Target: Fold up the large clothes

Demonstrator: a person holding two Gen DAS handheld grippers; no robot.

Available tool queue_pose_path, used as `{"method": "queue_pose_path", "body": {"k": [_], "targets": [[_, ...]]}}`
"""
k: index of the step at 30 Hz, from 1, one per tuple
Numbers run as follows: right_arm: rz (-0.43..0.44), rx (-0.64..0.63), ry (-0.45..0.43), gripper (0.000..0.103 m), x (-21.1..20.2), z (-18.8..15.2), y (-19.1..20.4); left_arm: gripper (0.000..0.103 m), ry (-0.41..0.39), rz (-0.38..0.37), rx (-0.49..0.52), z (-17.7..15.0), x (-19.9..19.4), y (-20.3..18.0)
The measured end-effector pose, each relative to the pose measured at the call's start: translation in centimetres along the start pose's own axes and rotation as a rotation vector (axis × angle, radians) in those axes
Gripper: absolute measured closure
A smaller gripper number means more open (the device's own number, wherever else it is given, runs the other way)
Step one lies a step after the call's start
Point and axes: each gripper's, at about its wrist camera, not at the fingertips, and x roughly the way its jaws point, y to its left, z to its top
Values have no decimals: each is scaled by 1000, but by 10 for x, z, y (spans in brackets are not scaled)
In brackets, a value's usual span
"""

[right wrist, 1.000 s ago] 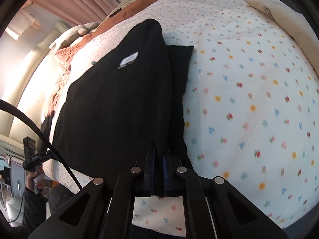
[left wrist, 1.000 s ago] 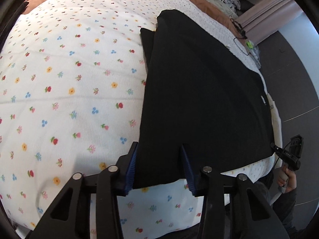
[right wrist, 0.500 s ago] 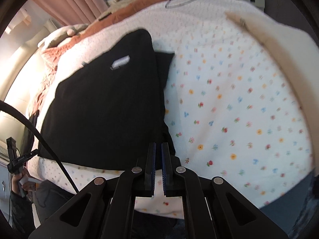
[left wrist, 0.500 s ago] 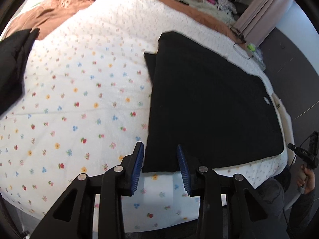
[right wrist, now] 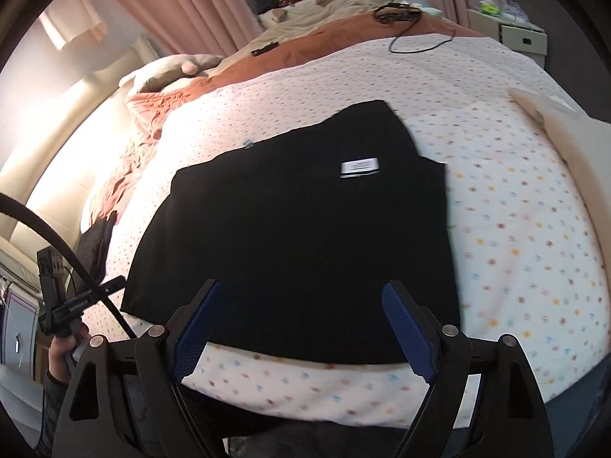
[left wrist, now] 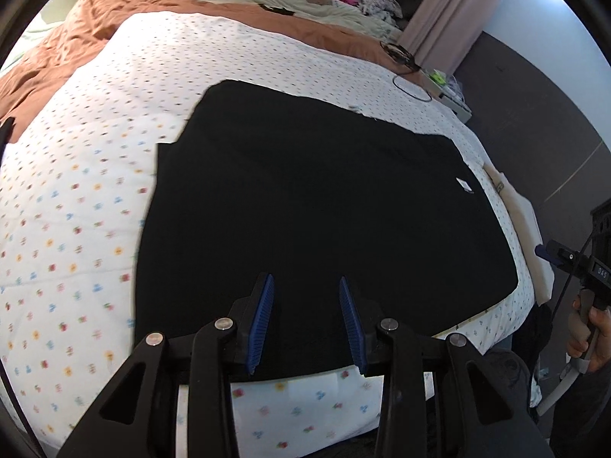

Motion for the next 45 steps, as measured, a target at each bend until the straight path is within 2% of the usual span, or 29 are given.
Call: {"method": "queue_pose_path", "body": {"k": [2,5,6,9,11,14,16,18,20,21,22,24,27,31,35,37,38,39,45], "targets": [[-9,-19,30,20,17,-1,10,66,15,0,24,2,11,-14],[-3,-28,105,41,46,-4,22,66,49,-1,63,-1,25,-29],[-6,-34,127,43,56,-5,25,66,65,3,80,-2,31,-34],[-9,-57,188,45,81,-9,36,66,114,50,122,-4,53,-45],[0,-82,220,51,96,-11,47,66,139,74,118,-5,63,-43],[8,-148,249,52,112,-16,70,67,137,109,91,0,74,-35],[19,-191,263,52,120,-18,86,75,127,151,82,5,78,-32],[31,-227,273,52,125,-21,99,79,128,149,58,7,80,-26],[19,-254,279,55,131,-24,106,80,129,124,45,8,78,-22],[9,-263,284,64,135,-25,106,80,124,118,44,7,74,-20],[0,-263,294,66,141,-27,106,80,117,133,42,6,69,-16],[-5,-257,314,66,150,-33,103,79,98,158,27,4,58,-6],[7,-263,331,66,154,-39,107,79,71,148,-40,-4,36,19],[20,-262,342,67,156,-43,110,79,23,88,-167,-17,4,58],[24,-237,306,70,149,-43,109,78,-15,50,-272,-29,-21,87],[29,-222,291,70,149,-42,106,60,-26,27,-316,-37,-30,98],[34,-212,287,70,149,-43,106,34,-30,25,-327,-40,-33,101],[38,-203,284,70,150,-43,106,20,-42,19,-338,-42,-35,101],[54,-170,260,70,152,-47,104,20,-60,-120,-457,-65,-48,123]]}}
